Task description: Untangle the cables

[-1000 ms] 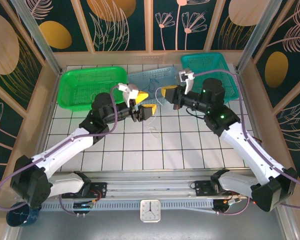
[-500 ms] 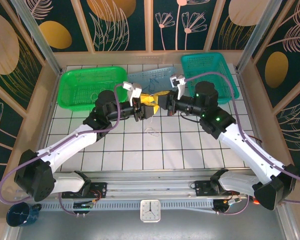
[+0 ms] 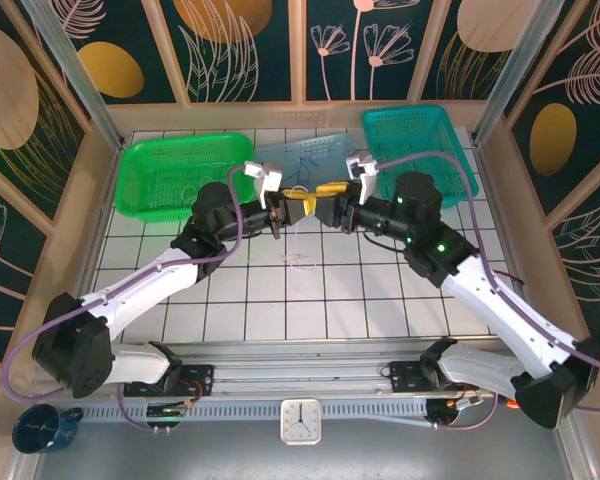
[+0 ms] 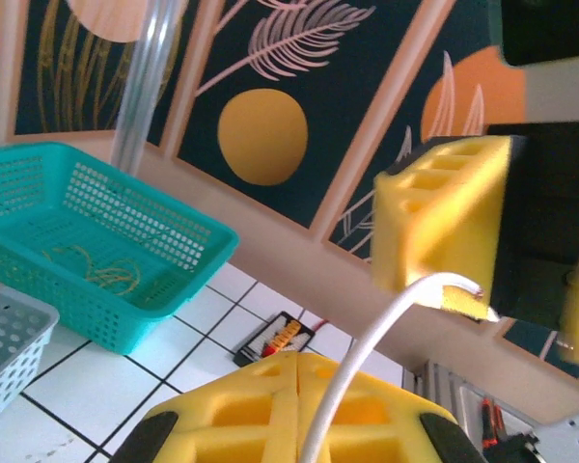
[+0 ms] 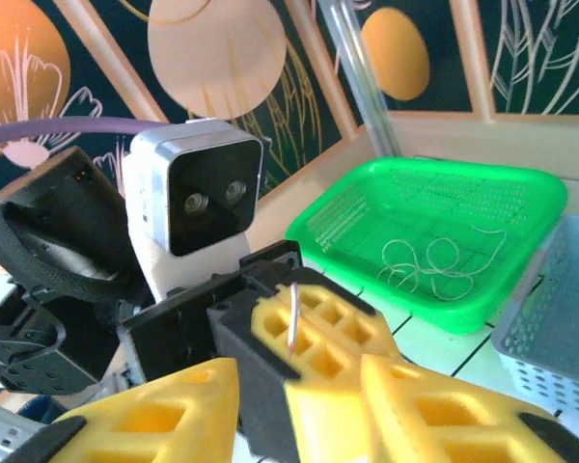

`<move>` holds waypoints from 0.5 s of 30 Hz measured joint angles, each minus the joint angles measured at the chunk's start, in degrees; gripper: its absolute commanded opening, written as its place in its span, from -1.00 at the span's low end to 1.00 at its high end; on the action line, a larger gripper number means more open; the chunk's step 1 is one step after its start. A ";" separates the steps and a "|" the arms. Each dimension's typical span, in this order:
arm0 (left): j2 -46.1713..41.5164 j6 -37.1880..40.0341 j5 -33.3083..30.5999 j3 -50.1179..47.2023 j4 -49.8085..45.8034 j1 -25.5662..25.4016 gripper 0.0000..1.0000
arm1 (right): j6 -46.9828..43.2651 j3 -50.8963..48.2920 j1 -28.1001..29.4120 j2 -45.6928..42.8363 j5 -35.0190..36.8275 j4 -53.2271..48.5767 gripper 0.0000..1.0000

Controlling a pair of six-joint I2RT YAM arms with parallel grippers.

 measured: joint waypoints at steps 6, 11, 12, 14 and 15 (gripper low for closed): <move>-1.20 -1.25 -3.10 1.40 -0.07 0.00 -1.00 | 2.08 -8.90 -1.55 -9.14 6.29 1.55 0.24; -1.62 -1.55 -4.44 6.23 -0.42 0.00 -1.00 | 3.89 -17.22 -2.12 -11.23 9.01 3.06 0.34; -1.66 -1.57 -4.57 7.10 -0.52 0.00 -1.00 | 4.13 -18.69 -2.14 -11.15 9.05 3.50 0.35; -1.68 -1.64 -4.76 8.85 -0.81 0.00 -1.00 | 4.52 -22.27 -2.14 -10.73 9.03 4.76 0.36; -1.68 -1.66 -4.83 9.51 -1.01 0.00 -1.00 | 4.72 -23.69 -2.14 -10.45 9.01 5.27 0.36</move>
